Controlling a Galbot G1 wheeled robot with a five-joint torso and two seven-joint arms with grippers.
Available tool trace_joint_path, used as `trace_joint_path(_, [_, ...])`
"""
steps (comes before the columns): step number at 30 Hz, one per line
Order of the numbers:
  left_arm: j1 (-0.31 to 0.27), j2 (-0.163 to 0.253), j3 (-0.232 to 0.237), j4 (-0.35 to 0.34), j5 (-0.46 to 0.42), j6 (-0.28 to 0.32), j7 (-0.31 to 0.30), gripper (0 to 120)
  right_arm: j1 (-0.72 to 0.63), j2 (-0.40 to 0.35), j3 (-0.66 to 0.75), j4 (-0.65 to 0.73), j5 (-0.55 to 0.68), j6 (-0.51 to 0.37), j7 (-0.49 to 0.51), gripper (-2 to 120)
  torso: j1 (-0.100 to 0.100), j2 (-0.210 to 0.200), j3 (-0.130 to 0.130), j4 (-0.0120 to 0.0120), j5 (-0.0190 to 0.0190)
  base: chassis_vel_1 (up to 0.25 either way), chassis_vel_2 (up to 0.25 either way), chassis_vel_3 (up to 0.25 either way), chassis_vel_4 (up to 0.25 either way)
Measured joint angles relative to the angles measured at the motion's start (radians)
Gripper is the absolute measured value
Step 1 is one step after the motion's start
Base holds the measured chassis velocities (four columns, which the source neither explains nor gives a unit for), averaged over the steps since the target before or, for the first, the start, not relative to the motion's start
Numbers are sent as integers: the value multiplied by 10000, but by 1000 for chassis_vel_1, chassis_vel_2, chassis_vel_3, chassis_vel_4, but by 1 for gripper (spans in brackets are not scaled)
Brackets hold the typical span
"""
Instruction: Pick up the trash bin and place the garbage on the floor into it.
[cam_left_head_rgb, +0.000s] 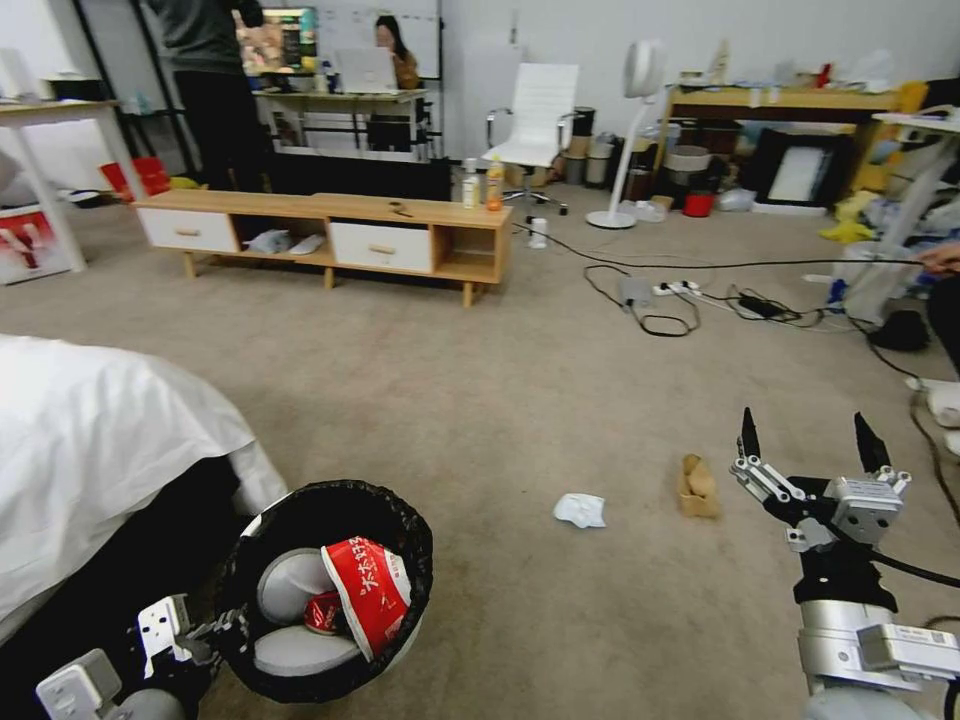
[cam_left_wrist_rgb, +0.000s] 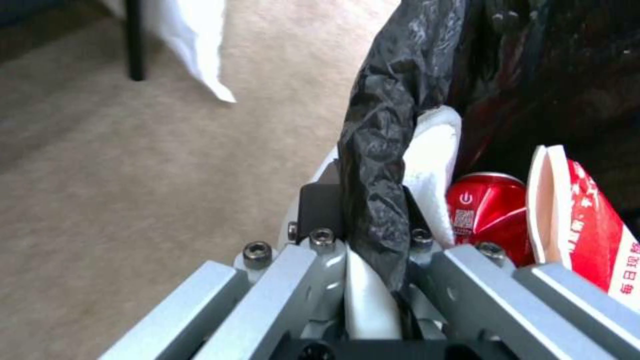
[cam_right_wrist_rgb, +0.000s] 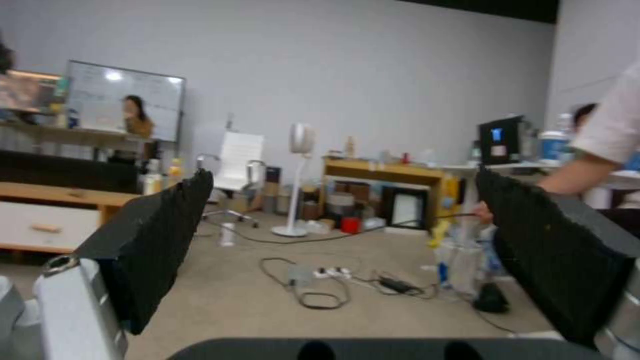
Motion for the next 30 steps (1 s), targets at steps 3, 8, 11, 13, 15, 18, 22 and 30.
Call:
trace_joint_path(3, [-31,-3,10,23,-3,0,-7,3,-18,-10,14,-70,7,132,-69,100,0,0,0,1,0,-106,-98,-95,-119])
trace_joint_path(8, [-58,-12,13,62,3,0,-30,3,-8,-14,12,-209,3,393,-224,100,1,0,0,-1,0,-128,-109,-126,-112])
trace_joint_path(11, [-70,-15,11,93,3,0,-38,3,-5,-20,-21,-271,-9,472,-314,100,0,0,1,-4,0,-88,-64,-85,-81])
trace_joint_path(13, [-78,-16,1,110,3,0,-41,3,-8,-19,-42,-298,-28,506,-366,100,1,0,0,0,0,-38,-15,-21,-38])
trace_joint_path(15, [-86,-16,-10,123,4,-4,-46,3,-11,-16,-76,-312,-29,521,-384,100,0,0,0,3,0,0,0,0,0])
trace_joint_path(18, [-117,-19,-61,149,25,-9,-60,3,-35,-17,-186,-347,-18,559,-469,100,0,0,0,7,-1,0,0,0,0])
trace_joint_path(22, [-141,-14,-114,164,25,-14,-82,3,-47,-16,-255,-406,-11,603,-559,100,0,0,0,2,-1,0,0,0,0])
trace_joint_path(30, [-148,-24,-241,191,6,-34,-90,3,22,-4,-346,-625,0,748,-672,100,0,0,0,2,-1,0,0,0,0])
